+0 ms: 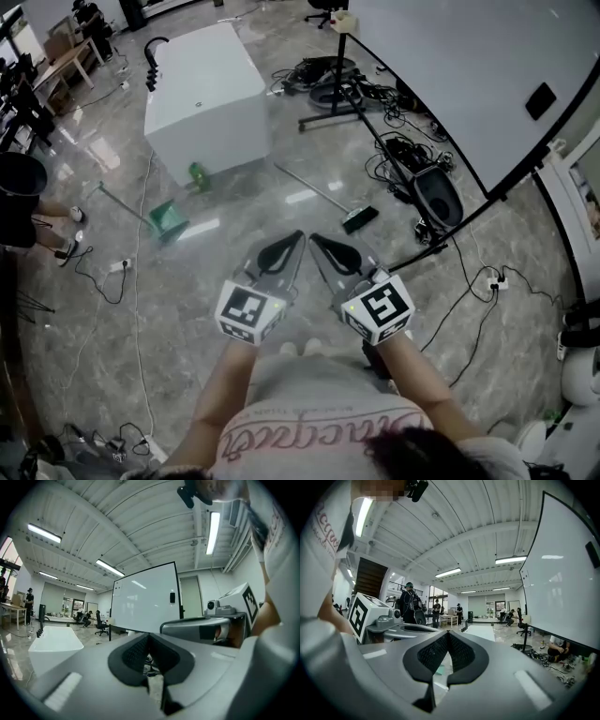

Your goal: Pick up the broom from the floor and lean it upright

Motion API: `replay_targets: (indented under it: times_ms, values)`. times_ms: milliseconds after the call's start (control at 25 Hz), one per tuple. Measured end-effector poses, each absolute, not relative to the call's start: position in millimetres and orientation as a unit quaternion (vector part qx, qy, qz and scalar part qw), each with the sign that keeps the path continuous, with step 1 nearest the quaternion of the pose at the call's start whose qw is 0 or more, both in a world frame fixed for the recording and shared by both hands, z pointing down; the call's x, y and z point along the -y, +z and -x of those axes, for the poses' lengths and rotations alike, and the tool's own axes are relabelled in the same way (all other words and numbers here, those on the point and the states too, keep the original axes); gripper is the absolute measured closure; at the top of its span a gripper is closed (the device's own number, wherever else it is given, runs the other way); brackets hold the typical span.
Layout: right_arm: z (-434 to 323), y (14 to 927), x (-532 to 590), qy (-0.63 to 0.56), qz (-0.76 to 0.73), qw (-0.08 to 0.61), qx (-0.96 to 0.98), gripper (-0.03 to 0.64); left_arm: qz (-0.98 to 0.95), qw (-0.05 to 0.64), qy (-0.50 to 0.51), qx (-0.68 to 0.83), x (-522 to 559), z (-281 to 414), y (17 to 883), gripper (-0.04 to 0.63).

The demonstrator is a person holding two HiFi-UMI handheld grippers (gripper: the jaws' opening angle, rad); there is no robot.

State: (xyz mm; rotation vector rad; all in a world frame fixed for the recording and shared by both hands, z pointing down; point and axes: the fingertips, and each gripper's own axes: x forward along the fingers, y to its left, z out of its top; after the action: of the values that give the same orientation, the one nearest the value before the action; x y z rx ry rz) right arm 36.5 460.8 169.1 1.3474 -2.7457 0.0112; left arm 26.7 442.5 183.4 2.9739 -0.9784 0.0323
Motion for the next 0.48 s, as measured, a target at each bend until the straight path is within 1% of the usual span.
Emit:
replay_targets:
  times_ms: [280,480]
  values:
    - [-44.3,169.2,-457.1,-0.015,-0.412,0.045,0.910,0.615,-0.945,0.012,0.016,0.325,-436.5,-30.2,186.8,0.597]
    - [-47.2,181.1,-445.4,0.000,-0.409,0.053,0.911,0.615,-0.943,0.016,0.020,0.333,-426.1,-28.2,193.5,0.597]
